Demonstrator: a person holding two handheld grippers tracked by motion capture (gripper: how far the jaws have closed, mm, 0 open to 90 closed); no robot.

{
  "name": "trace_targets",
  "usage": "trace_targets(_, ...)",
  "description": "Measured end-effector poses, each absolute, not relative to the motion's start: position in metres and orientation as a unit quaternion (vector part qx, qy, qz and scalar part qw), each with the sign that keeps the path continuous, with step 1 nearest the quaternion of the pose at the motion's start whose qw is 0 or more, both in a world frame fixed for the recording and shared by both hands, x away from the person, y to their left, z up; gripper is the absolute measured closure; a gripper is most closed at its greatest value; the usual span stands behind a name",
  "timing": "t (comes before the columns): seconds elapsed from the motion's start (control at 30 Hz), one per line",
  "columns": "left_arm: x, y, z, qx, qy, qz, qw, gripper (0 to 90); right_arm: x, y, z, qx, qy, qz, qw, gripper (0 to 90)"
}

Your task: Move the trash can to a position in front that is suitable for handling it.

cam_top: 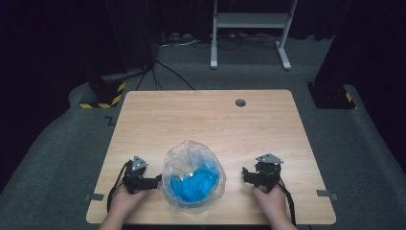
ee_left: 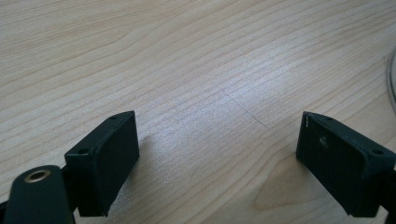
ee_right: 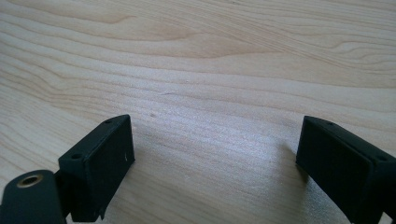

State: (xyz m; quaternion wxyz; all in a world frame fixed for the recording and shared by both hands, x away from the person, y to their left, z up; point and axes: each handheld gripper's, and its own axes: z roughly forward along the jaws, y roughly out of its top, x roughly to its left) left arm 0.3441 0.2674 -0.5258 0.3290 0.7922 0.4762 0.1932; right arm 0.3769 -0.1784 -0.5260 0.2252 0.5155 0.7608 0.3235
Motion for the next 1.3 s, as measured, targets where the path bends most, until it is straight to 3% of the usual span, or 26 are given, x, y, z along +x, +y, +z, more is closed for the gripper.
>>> trace_targets(0.53, 0.343, 0.266, -0.521, 0.796, 0.487, 0.184, 0.31, 15.6, 0.373, -0.178, -0.526, 0.521, 0.756, 0.321, 0.23, 11.0)
trace_targets(0.7, 0.338, 0.27, -0.513, 0.792, 0.493, 0.153, 0.325, 18.0, 0.367, -0.17, -0.516, 0.519, 0.756, 0.331, 0.223, 13.4)
trace_targets(1.0, 0.316, 0.266, -0.481, 0.789, 0.469, 0.181, 0.354, 16.4, 0.351, -0.141, -0.501, 0.461, 0.769, 0.383, 0.223, 13.3)
trace_targets(1.3, 0.304, 0.255, -0.466, 0.83, 0.419, 0.168, 0.329, 17.3, 0.344, -0.132, -0.493, 0.441, 0.77, 0.412, 0.207, 13.4)
